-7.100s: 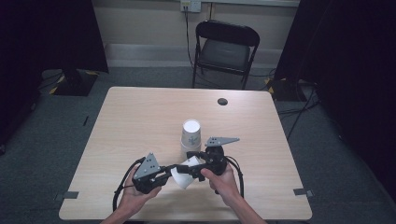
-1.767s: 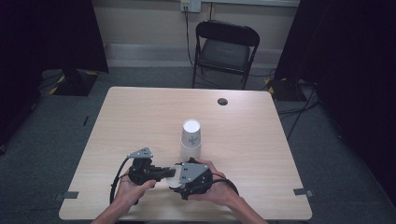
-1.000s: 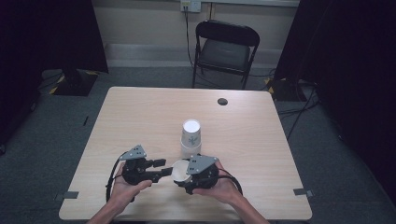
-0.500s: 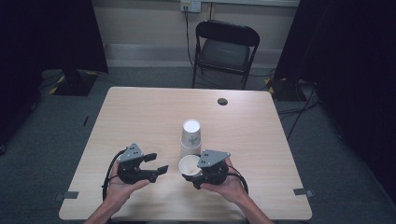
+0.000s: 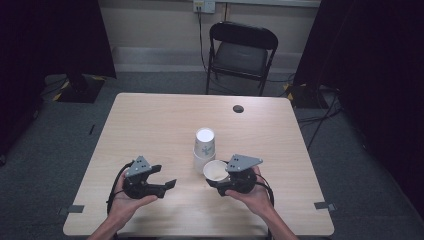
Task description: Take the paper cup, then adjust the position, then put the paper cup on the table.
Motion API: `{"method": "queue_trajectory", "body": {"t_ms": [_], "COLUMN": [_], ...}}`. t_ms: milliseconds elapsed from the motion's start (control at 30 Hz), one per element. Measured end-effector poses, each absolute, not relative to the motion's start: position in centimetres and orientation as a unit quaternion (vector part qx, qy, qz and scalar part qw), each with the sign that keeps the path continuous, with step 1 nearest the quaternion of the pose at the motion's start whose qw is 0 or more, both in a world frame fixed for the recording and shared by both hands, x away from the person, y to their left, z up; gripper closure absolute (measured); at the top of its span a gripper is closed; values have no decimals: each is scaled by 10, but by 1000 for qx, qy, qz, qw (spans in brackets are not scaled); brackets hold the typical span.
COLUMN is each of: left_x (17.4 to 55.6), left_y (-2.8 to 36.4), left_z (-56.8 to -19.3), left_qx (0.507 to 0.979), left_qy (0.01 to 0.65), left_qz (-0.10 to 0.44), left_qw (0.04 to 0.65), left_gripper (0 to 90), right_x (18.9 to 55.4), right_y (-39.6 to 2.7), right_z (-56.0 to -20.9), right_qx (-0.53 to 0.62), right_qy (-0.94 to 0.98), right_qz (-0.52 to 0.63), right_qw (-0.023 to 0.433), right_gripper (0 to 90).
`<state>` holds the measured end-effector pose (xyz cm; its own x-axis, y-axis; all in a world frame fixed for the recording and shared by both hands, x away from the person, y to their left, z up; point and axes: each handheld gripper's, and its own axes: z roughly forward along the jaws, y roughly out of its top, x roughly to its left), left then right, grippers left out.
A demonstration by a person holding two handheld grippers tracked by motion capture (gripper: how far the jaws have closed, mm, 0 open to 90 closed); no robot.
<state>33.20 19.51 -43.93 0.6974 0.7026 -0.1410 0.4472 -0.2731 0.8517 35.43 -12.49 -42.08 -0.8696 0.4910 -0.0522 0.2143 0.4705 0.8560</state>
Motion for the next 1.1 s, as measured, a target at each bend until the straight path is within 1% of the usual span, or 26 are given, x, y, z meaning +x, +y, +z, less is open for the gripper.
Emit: {"method": "queue_trajectory", "body": {"t_ms": [133, 367, 567, 667, 800, 933, 1100], "left_x": [332, 334, 334, 336, 339, 341, 341], "left_y": [198, 202, 203, 206, 212, 214, 214], "left_z": [-442, -444, -444, -445, -445, -447, -447], "left_qx": [791, 785, 783, 776, 770, 772, 772], "left_qy": [365, 373, 373, 393, 400, 411, 408], "left_qz": [138, 140, 148, 153, 152, 152, 153], "left_qw": [471, 474, 475, 469, 473, 459, 462], "left_gripper": [204, 175, 167, 157, 157, 157, 158], "right_x": [357, 360, 366, 372, 380, 388, 397], "right_y": [-132, -145, -155, -159, -163, -166, -170], "right_z": [-419, -415, -413, -411, -410, -407, -405], "right_qx": [218, 235, 253, 261, 274, 283, 297], "right_qy": [838, 828, 818, 813, 808, 803, 795], "right_qz": [477, 482, 486, 486, 485, 484, 484], "right_qw": [153, 166, 177, 186, 193, 203, 213], "right_gripper": [298, 299, 300, 301, 301, 301, 301]}}
